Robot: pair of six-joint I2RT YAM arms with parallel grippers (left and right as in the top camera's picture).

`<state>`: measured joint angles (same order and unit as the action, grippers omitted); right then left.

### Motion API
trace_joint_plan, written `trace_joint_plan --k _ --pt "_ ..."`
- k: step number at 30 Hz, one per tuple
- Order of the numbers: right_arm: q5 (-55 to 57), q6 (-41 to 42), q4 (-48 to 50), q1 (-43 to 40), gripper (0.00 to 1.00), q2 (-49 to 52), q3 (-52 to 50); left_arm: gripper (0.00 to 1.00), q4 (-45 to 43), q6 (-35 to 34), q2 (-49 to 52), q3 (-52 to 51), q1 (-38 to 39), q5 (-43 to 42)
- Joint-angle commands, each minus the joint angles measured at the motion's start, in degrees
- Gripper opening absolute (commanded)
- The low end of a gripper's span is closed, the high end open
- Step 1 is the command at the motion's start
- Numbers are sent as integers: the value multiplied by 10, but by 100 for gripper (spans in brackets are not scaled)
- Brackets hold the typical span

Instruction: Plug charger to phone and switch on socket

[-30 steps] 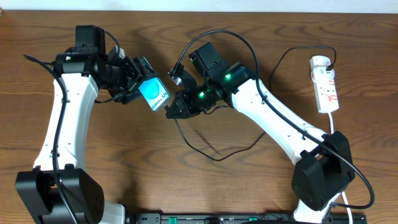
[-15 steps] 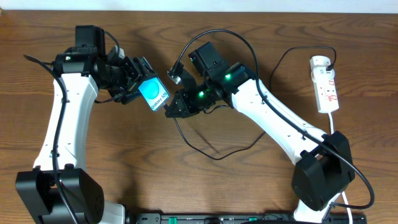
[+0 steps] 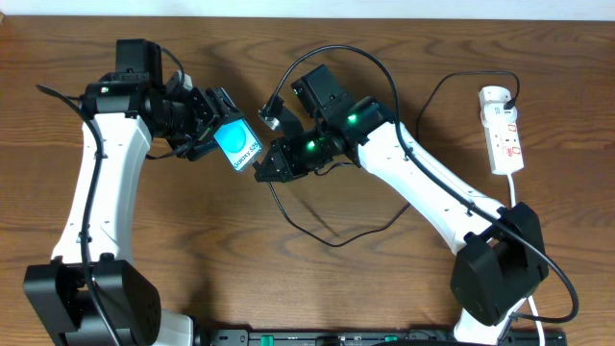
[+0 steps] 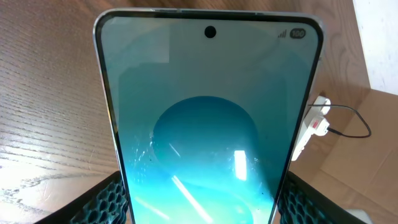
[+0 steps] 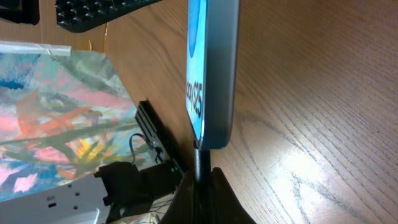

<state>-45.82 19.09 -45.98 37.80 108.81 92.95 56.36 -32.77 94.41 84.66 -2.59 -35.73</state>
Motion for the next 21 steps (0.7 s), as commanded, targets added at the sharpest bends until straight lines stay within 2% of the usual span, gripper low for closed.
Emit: trace_joint_plan --k 1,21 --pt "-10 6 4 2 1 0 1 7 0 2 -4 3 -2 -25" --pt "-6 6 10 2 1 0 1 7 -8 2 -4 3 -2 -38"
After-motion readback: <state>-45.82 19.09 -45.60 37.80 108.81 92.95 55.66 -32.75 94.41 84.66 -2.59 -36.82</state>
